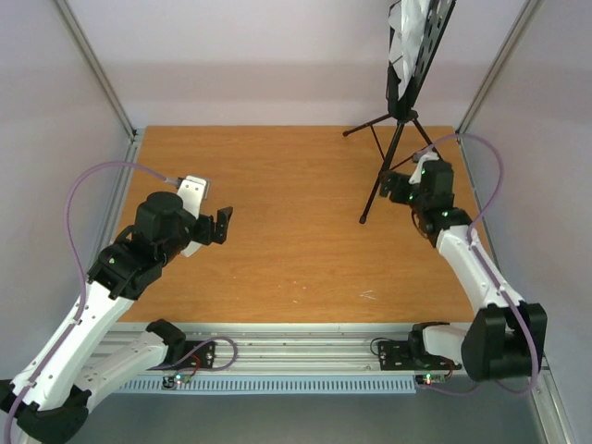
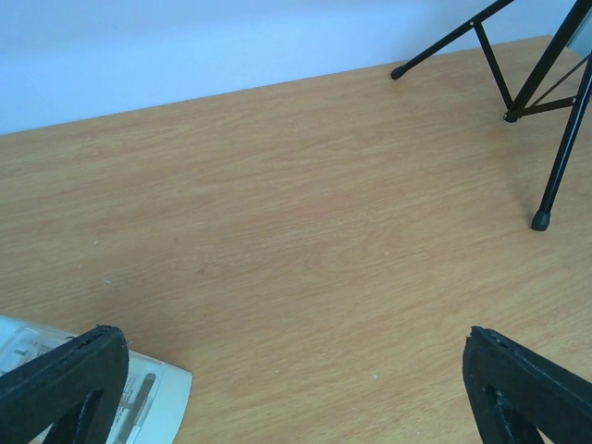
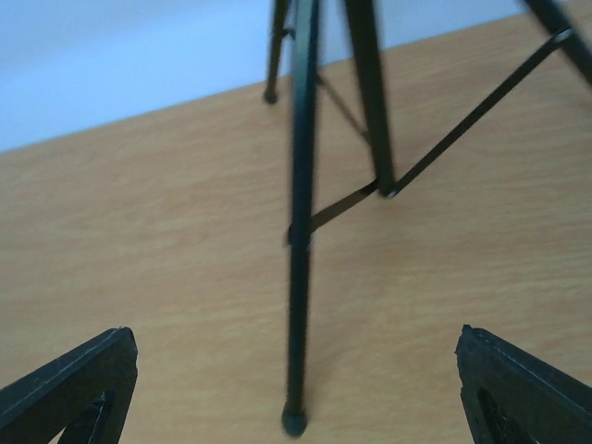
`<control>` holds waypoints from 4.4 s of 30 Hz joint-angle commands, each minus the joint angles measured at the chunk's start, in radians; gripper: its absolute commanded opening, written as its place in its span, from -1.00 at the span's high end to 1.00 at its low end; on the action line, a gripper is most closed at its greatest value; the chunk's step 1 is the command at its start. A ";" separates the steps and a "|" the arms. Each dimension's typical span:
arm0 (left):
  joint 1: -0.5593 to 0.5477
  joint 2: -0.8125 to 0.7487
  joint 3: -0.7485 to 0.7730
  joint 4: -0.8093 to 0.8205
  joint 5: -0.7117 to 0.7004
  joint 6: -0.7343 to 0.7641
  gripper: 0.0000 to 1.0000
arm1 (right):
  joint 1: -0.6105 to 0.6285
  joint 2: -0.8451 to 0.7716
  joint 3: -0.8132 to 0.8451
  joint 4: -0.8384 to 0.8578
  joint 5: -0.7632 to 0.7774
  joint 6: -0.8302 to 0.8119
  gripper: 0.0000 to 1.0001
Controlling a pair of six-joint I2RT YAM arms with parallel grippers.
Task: Pack up the instrument practice props
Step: Move the metronome to the center of the board, then move the music stand to the center of the board.
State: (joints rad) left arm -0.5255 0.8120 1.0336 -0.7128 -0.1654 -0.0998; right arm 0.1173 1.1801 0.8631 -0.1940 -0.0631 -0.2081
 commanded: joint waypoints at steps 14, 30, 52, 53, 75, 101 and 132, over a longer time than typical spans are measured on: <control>0.001 -0.010 -0.009 0.007 -0.006 0.000 -0.99 | -0.205 0.406 0.675 -0.082 -0.268 -0.164 -0.82; 0.001 -0.023 -0.018 0.009 -0.021 0.000 -0.99 | -0.205 0.654 0.981 0.043 -0.317 -0.278 -0.32; 0.001 -0.010 -0.020 0.009 -0.033 0.005 -0.99 | -0.205 0.674 1.013 0.049 -0.339 -0.398 0.95; 0.001 -0.010 -0.020 0.009 -0.033 0.005 -0.99 | -0.205 0.660 0.996 0.064 -0.337 -0.400 0.97; 0.001 -0.016 -0.024 0.012 -0.032 0.003 -0.99 | -0.187 0.209 0.548 0.357 -0.523 -0.220 0.98; 0.001 -0.005 -0.032 0.021 0.009 0.008 -0.99 | 0.061 0.327 0.667 0.099 -0.923 -0.339 0.98; 0.001 0.009 -0.037 0.023 0.010 0.012 -0.99 | 0.061 0.119 0.185 0.263 -0.629 -0.409 -0.10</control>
State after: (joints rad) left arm -0.5255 0.8200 1.0035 -0.7143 -0.1612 -0.0990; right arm 0.1753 1.3571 1.0843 0.0856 -0.7547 -0.6075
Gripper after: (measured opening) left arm 0.994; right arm 0.475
